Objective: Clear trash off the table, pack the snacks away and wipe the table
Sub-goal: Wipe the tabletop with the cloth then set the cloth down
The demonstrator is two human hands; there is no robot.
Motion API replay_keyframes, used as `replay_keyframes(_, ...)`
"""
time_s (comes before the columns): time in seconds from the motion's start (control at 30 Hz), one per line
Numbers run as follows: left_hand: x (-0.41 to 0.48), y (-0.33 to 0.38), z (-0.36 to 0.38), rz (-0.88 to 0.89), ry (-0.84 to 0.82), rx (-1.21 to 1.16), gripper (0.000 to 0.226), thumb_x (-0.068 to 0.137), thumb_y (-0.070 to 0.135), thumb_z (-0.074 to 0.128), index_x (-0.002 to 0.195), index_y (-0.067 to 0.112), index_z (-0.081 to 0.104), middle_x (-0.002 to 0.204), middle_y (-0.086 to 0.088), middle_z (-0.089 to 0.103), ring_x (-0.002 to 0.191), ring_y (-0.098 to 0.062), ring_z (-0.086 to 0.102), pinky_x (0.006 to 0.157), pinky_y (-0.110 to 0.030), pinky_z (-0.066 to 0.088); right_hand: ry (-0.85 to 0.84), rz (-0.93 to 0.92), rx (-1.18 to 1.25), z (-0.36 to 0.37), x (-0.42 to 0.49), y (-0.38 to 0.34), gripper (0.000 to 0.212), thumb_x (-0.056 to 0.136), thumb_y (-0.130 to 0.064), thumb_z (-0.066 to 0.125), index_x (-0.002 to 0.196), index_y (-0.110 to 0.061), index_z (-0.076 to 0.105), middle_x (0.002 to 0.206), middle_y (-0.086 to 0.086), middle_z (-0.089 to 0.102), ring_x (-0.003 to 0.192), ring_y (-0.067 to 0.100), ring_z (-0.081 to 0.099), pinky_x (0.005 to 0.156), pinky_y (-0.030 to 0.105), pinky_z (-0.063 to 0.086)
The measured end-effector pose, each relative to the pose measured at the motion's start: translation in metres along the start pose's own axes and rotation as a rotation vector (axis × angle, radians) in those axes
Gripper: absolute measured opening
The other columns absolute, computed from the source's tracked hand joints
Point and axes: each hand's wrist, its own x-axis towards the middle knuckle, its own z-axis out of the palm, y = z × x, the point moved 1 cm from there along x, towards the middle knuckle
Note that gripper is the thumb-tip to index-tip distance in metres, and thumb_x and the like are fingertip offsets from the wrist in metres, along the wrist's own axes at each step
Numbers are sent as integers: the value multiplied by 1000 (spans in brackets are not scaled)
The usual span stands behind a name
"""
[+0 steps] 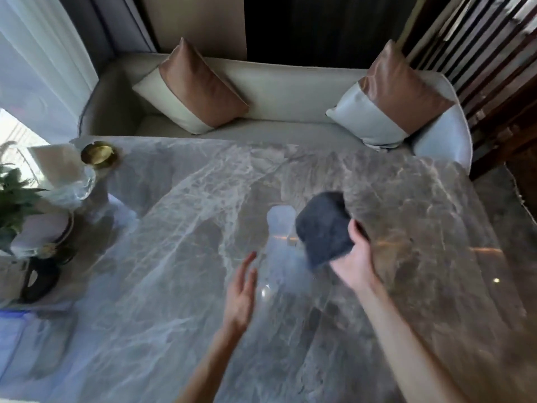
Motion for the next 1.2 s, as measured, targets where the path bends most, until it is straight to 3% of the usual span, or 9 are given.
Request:
replay_keyframes(0.07, 34, -31, -21, -31, 111, 173, 37, 103, 29, 41, 139, 24, 48, 147, 3, 48, 143, -13, 36, 118, -25, 21, -1, -94, -114, 5, 53, -48, 54, 98, -40, 46, 139, -6, 52, 137, 14, 58, 117, 25, 62, 97, 38, 50)
replay_keyframes(0.17, 80, -76, -41, 6, 180, 549, 57, 97, 41, 29, 150, 20, 34, 159, 2, 29, 151, -13, 9, 124, -35, -3, 108, -194, -458, 9, 142, -92, 47, 99, -31, 50, 141, -7, 49, 143, 9, 53, 120, 19, 57, 109, 32, 42)
replay_keyframes(0.27, 109, -107, -48, -55, 240, 781, 64, 95, 45, 21, 155, 25, 16, 164, 5, 9, 152, -15, -7, 123, -42, -11, 180, -304, -920, 13, 208, -100, 55, 96, -37, 57, 142, -10, 46, 142, -5, 47, 129, 7, 44, 103, 8, 37)
replay_keyframes(0.43, 114, -142, -48, -15, 301, 943, 65, 95, 47, 18, 156, 25, 11, 164, 4, 10, 152, -12, 0, 124, -47, -1, 94, -106, -1466, -6, 269, -42, 75, 88, -64, 51, 148, -20, 39, 156, 2, 37, 145, 20, 33, 119, 31, 22)
replay_keyframes(0.6, 114, -142, -50, 29, 332, 823, 65, 95, 40, 27, 156, 21, 13, 162, 9, 14, 152, -7, 4, 125, -44, 0, -169, -133, -1542, -13, 285, 5, 57, 95, -61, 36, 149, -49, 22, 164, -17, 2, 151, 18, -15, 118, 34, -7)
replay_keyframes(0.9, 111, -136, -48, 61, 340, 789, 63, 94, 32, 31, 155, 18, 21, 159, 10, 18, 152, -10, 10, 124, -48, 5, -495, -169, -1556, -2, 259, 20, 37, 102, -44, 37, 135, -61, 34, 153, -33, 17, 131, -25, -18, 99, -3, -14)
replay_keyframes(1.0, 112, -137, -47, 61, 355, 782, 63, 94, 28, 33, 155, 20, 20, 160, 12, 17, 151, -6, 8, 124, -46, 4, -526, -161, -1540, -7, 250, 28, 42, 95, -54, 37, 137, -61, 38, 148, -43, 14, 139, -12, -12, 105, 7, -14)
replay_keyframes(1.1, 112, -138, -46, 62, 366, 787, 62, 94, 27, 31, 155, 24, 20, 161, 12, 18, 151, -2, 5, 125, -44, 2, -571, -142, -1543, -15, 243, 38, 47, 91, -61, 38, 138, -58, 40, 158, -31, 15, 144, -4, -13, 112, 28, -11)
replay_keyframes(1.2, 111, -140, -46, 61, 378, 782, 61, 95, 27, 31, 155, 27, 20, 161, 12, 19, 151, -1, 5, 125, -43, 2, -622, -154, -1546, -18, 232, 47, 48, 90, -64, 37, 137, -58, 41, 158, -29, 18, 146, -4, -14, 117, 31, -9)
